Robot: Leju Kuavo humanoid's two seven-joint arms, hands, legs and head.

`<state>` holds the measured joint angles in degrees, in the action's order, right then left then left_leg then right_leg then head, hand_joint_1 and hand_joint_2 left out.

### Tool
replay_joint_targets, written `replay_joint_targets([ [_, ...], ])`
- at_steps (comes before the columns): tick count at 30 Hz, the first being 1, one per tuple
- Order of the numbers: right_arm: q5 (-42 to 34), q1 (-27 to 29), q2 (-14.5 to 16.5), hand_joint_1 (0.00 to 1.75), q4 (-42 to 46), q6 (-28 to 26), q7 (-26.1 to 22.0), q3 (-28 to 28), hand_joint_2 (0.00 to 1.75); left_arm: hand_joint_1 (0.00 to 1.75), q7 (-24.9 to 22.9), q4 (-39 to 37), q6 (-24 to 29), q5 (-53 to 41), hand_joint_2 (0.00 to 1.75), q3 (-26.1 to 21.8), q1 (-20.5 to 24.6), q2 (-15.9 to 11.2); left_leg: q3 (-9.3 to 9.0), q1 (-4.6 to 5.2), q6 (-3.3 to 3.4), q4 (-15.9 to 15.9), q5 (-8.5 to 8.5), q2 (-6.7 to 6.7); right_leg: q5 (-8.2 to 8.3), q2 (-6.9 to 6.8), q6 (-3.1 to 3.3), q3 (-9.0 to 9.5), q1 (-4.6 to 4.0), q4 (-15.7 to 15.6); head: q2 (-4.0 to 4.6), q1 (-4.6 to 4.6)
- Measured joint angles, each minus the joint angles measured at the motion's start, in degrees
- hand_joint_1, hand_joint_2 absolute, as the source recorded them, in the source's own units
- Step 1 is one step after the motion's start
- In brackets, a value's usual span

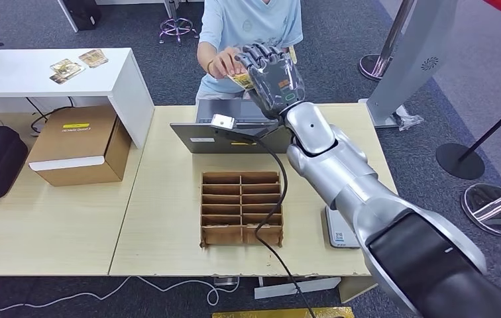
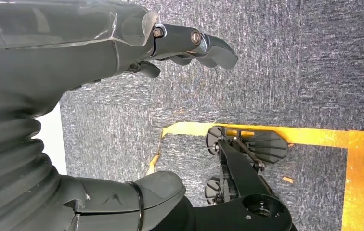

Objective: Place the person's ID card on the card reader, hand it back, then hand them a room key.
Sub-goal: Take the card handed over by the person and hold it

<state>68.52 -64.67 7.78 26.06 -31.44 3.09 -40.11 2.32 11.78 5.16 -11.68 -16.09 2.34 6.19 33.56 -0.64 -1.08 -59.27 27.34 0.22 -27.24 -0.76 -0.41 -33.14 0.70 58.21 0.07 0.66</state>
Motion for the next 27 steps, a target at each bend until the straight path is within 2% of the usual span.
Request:
replay_joint_targets([
  [20,0.7,-0.1,-0.1,1.75,-0.1,-1.2,-2.1,6.2,1.75,0.00,0.0,0.0,0.1,-0.9,1.75,-0.3,0.0,0.0,-0.01,0.00,0.00,0.0,0.00,0.01,0.00,0.01,0.00,-0.02,0.00,0.0,0.00,-0.01],
  [23,-1.4,-0.1,-0.5,1.75,-0.1,-1.1,-2.6,7.8,1.75,0.00,0.0,0.0,0.2,-1.0,1.75,-0.4,0.0,0.0,-0.01,0.00,0.00,0.0,0.00,0.01,0.00,0.00,0.00,-0.03,0.00,0.0,0.00,-0.01],
  [27,-8.3,-0.1,-1.8,1.75,-0.2,-0.4,-4.5,12.6,1.75,0.00,-0.2,0.0,0.2,-1.1,1.75,-0.6,-0.1,0.0,0.01,0.01,0.00,0.0,0.00,-0.02,0.01,-0.03,0.00,-0.02,0.01,0.0,0.00,0.00],
])
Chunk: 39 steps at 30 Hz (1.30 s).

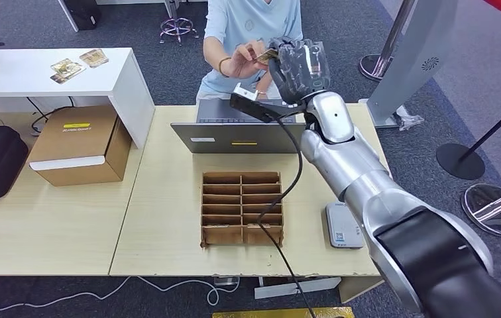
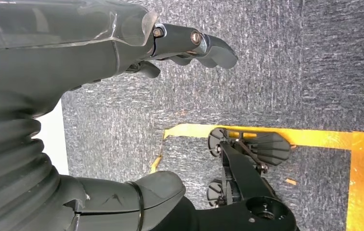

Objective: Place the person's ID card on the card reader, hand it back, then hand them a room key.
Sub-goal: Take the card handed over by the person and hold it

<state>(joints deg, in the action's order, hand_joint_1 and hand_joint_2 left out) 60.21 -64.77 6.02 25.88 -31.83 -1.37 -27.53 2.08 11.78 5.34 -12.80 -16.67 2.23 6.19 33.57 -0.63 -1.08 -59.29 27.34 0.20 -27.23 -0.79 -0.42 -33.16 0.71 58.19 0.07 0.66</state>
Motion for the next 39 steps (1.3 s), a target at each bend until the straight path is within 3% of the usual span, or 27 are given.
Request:
replay_joint_targets([
  [4,-9.7,-0.1,-2.0,1.75,0.0,3.8,-3.0,6.5,1.75,0.00,-0.2,0.0,0.2,0.1,1.75,-0.8,0.0,0.1,0.02,0.01,0.00,0.0,0.00,-0.01,0.03,-0.01,-0.04,0.00,0.01,0.0,0.00,0.01],
  [10,-23.6,0.0,-6.9,1.75,0.3,14.1,-7.5,16.4,1.75,0.00,-1.0,0.0,0.1,0.5,1.75,-2.3,-0.1,0.1,0.07,0.02,0.02,-0.1,0.01,-0.02,0.09,0.00,-0.12,-0.02,0.02,-0.1,0.00,0.01],
  [15,-28.5,0.1,-10.3,1.75,0.7,18.8,-9.2,21.3,1.75,0.00,-1.0,0.0,0.1,0.5,1.75,-3.0,-0.1,0.1,0.07,0.01,0.02,-0.1,0.02,0.05,0.10,0.04,-0.11,-0.06,0.01,-0.1,0.00,0.00],
  [18,-32.4,0.7,-12.3,1.75,1.4,23.4,-10.2,23.2,1.75,0.00,-1.0,0.0,0.1,0.7,1.75,-3.5,0.0,0.1,0.06,0.00,0.02,-0.1,0.01,0.04,0.10,0.04,-0.11,-0.09,0.01,-0.1,0.00,-0.01],
  [24,-41.9,3.3,-19.1,1.75,3.6,39.2,-12.2,26.4,1.75,0.00,-1.0,0.0,-0.3,0.9,1.75,-4.2,-0.3,0.1,0.22,0.02,0.06,-0.1,-0.02,-0.22,0.09,-0.25,-0.12,-0.09,0.01,-0.1,0.00,0.02],
  [32,-45.9,4.8,-23.6,1.75,5.7,43.6,-10.5,26.8,1.75,0.00,-1.0,0.0,-0.3,1.0,1.75,-4.8,-0.1,0.0,0.18,0.02,0.07,-0.1,0.00,-0.08,0.10,-0.09,-0.13,-0.14,0.02,-0.1,0.00,-0.02],
  [39,-57.3,9.9,-31.3,1.75,8.7,61.0,-8.0,25.3,1.75,0.00,-1.0,0.0,-0.3,1.3,1.75,-5.6,-0.4,0.0,0.28,0.03,0.12,-0.1,-0.01,-0.32,0.08,-0.32,-0.15,-0.13,0.01,-0.1,0.00,0.00],
])
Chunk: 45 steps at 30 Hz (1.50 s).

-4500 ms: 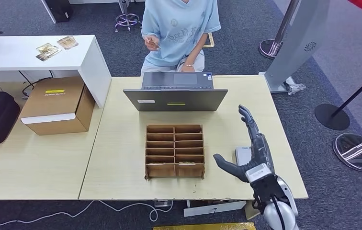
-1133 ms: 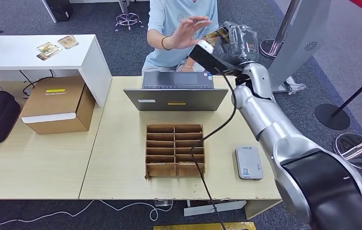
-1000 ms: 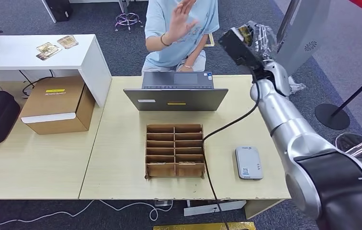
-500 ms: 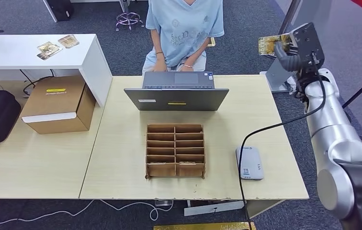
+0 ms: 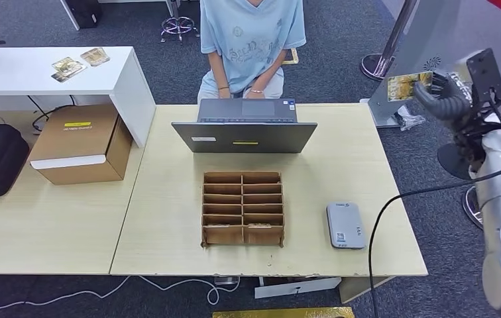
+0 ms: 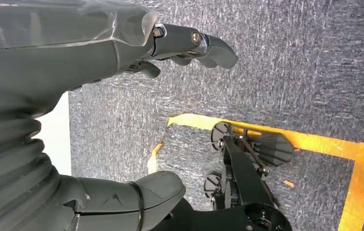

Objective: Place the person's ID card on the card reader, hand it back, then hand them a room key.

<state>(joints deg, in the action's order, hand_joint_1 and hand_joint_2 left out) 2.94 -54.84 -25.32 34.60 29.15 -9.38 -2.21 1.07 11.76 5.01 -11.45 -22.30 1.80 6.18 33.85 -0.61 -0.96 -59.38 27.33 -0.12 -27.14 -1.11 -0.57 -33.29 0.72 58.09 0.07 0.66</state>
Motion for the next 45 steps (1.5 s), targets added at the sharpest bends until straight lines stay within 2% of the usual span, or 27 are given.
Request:
replay_joint_targets([
  [4,-9.4,6.6,-6.6,1.75,5.0,7.3,0.7,-1.7,1.75,0.00,0.0,0.0,0.0,0.1,1.75,-0.4,0.0,-0.1,0.06,0.01,0.09,0.0,0.06,-0.08,-0.03,-0.11,-0.05,0.01,0.00,0.0,0.00,-0.02],
  [7,-15.3,13.8,-11.5,1.75,11.2,8.5,1.5,-2.6,1.75,0.00,0.0,0.0,0.0,0.1,1.75,-0.9,-0.1,-0.2,0.11,0.01,0.16,0.0,0.11,-0.13,-0.09,-0.20,-0.14,0.02,0.00,-0.1,0.00,0.02],
  [10,-17.6,20.2,-14.9,1.75,17.0,8.1,1.8,-3.1,1.75,0.00,0.0,0.0,0.0,0.1,1.75,-1.2,-0.2,-0.2,0.10,0.03,0.19,0.0,0.16,-0.01,-0.11,-0.10,-0.17,0.01,0.01,-0.1,0.00,0.04],
  [18,-20.6,27.2,-18.9,1.75,24.5,7.7,2.9,-3.2,1.75,0.00,0.0,0.0,0.0,-0.1,1.75,-1.3,-0.2,-0.2,0.00,0.01,0.20,0.0,0.15,0.05,-0.11,-0.01,-0.17,0.02,0.01,-0.1,0.00,0.03],
  [23,-26.6,36.7,-21.1,1.75,32.5,7.7,3.3,-0.2,1.75,0.00,0.1,0.0,-0.4,-0.4,1.75,-1.3,-0.4,-0.2,0.07,0.02,0.21,0.0,0.16,-0.11,-0.15,-0.18,-0.20,0.05,0.01,-0.1,0.00,0.03],
  [30,-27.4,48.2,-21.1,1.75,43.6,6.5,5.5,4.4,1.75,0.00,0.1,0.0,-0.9,-1.0,1.75,-1.3,-0.4,-0.2,0.06,0.02,0.25,0.0,0.21,-0.04,-0.17,-0.10,-0.21,0.03,0.01,-0.1,0.00,0.03],
  [35,-25.3,54.6,-17.6,1.75,49.7,2.7,6.0,4.8,1.75,0.00,0.2,0.0,-1.0,-1.3,1.75,-1.3,-0.4,-0.2,0.04,0.00,0.25,0.0,0.21,0.01,-0.17,-0.09,-0.20,0.03,0.00,-0.1,0.00,0.04],
  [40,-24.4,58.0,-14.7,1.75,53.1,-0.7,7.2,3.8,1.75,0.00,0.2,0.0,-1.2,-1.6,1.75,-1.3,-0.4,-0.2,0.02,0.01,0.24,0.1,0.21,0.06,-0.17,-0.04,-0.20,0.04,0.00,0.0,0.00,0.04],
  [45,-23.6,59.0,-12.0,1.75,54.3,-3.5,8.5,2.6,1.75,0.00,0.2,0.0,-1.5,-1.8,1.75,-1.3,-0.4,-0.2,0.02,0.01,0.25,0.1,0.21,0.14,-0.17,0.03,-0.20,0.04,0.00,0.0,0.00,0.04],
])
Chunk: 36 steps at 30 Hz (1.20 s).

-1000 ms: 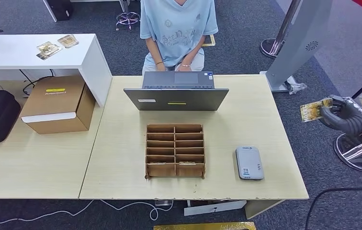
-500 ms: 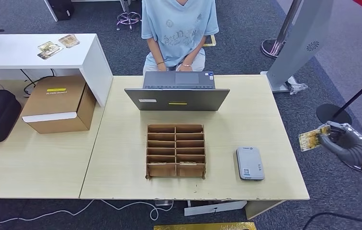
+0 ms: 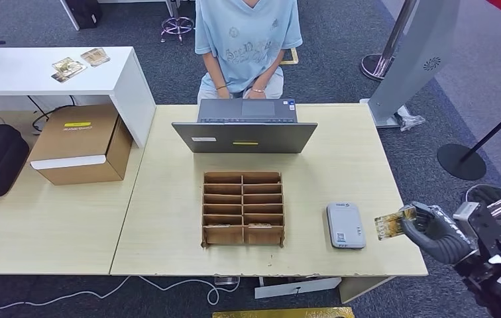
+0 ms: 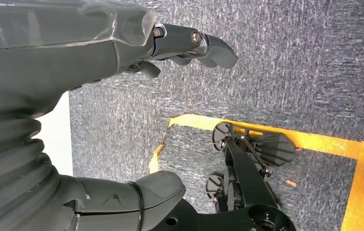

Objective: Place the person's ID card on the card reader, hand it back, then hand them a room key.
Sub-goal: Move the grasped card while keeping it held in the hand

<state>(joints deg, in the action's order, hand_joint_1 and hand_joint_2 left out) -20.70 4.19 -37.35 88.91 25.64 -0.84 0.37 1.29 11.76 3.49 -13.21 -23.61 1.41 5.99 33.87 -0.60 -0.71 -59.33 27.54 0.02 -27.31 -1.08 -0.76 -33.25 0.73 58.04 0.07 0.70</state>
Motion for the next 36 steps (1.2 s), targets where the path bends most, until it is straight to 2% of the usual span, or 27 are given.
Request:
replay_joint_targets([
  [9,0.8,-1.6,2.8,1.75,-0.4,-1.4,0.5,-3.0,1.75,0.00,0.0,0.0,0.0,-0.1,1.75,0.0,0.0,0.0,-0.01,0.01,0.00,0.0,0.00,0.02,0.01,0.01,0.00,0.00,0.01,0.0,0.00,0.00],
  [25,0.8,-12.1,2.9,1.75,-10.8,-4.5,0.0,-8.7,1.75,0.00,-0.1,0.0,0.6,0.3,1.75,-1.0,0.0,0.2,-0.04,0.01,0.00,0.0,-0.02,0.05,0.02,0.04,0.01,0.01,0.01,0.0,0.00,-0.01],
  [36,0.5,-12.0,2.9,1.75,-14.7,-6.2,-0.9,-10.2,1.75,0.00,-0.1,0.0,0.5,-0.1,1.75,-1.1,-0.1,0.2,-0.03,0.01,0.00,0.0,0.00,0.05,0.02,0.04,0.00,0.00,0.01,0.0,0.00,0.00],
])
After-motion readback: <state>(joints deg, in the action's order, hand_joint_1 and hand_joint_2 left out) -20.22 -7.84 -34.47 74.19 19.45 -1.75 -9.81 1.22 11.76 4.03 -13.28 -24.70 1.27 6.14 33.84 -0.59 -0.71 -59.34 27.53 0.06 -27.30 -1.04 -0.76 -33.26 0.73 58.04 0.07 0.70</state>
